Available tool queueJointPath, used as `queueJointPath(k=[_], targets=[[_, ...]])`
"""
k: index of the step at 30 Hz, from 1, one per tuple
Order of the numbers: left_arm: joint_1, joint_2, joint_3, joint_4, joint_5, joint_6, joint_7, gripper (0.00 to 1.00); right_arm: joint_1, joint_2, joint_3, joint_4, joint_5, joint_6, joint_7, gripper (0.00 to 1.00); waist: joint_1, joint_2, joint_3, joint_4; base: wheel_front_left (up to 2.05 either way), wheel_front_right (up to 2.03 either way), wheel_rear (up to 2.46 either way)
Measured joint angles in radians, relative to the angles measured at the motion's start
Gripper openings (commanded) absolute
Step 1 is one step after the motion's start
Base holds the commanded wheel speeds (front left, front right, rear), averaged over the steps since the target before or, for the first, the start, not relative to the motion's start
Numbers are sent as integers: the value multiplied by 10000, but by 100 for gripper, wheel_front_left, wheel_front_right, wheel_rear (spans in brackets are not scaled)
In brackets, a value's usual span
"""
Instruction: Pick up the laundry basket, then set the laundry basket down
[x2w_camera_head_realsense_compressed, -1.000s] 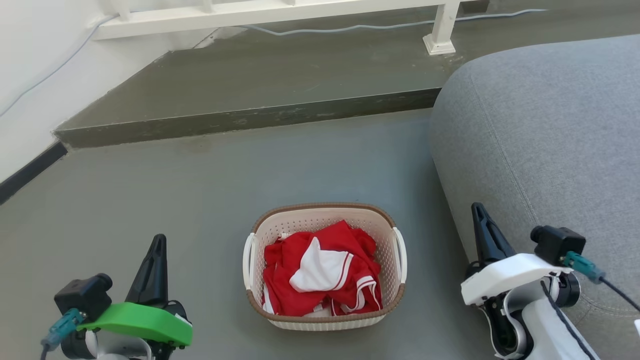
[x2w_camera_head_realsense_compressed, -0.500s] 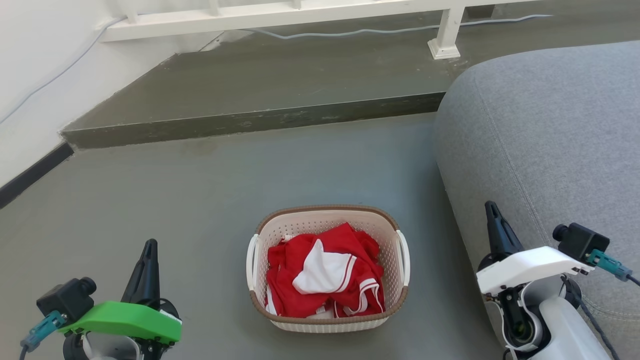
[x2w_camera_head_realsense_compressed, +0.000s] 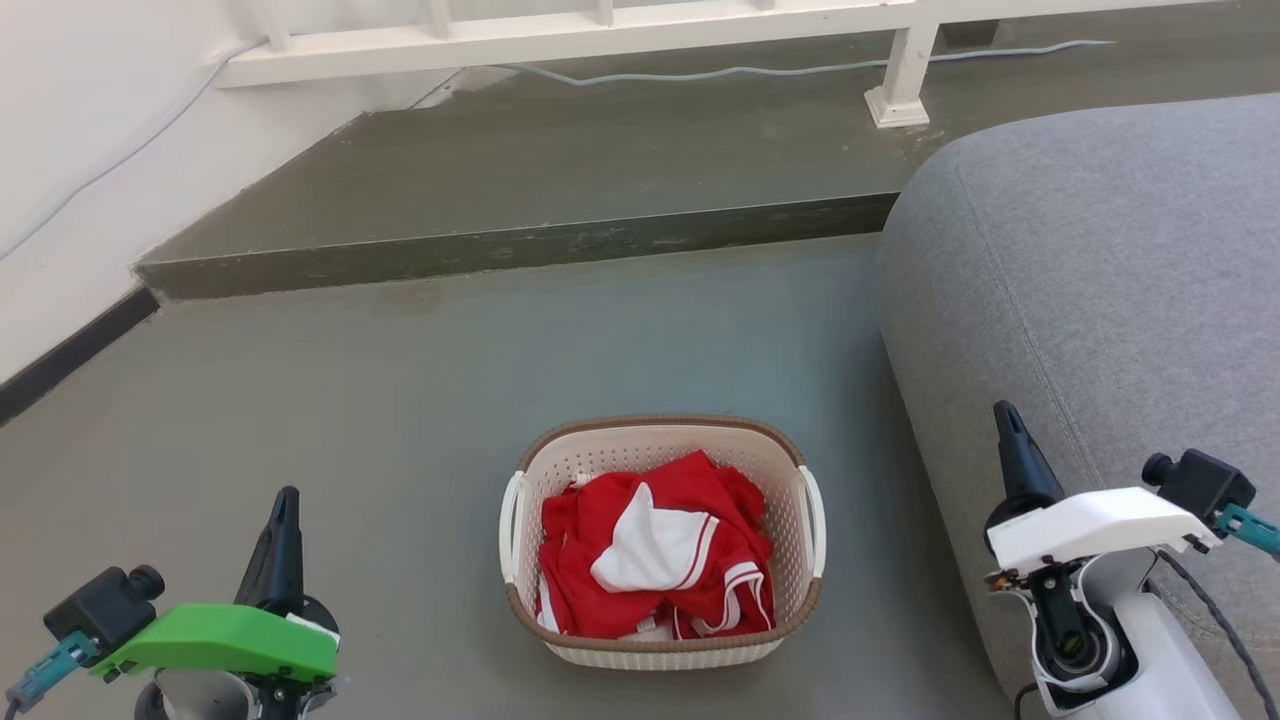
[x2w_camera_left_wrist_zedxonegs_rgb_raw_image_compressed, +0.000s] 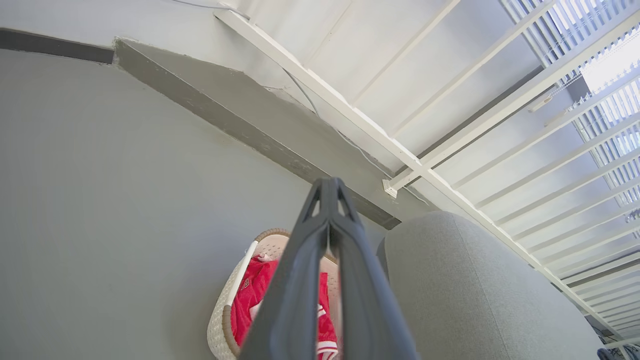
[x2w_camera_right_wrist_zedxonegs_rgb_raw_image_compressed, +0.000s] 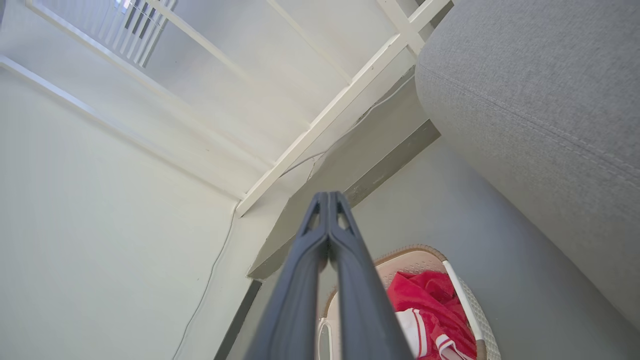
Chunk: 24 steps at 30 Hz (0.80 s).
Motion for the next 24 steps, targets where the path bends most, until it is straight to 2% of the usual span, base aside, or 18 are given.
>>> queueJointPath(k=[24], targets=[[-30,-73,470,274,-2803,-4,826,0,0,-31,-876,-21,3083,368,834,0,1,0,-158,186,0,0,0]])
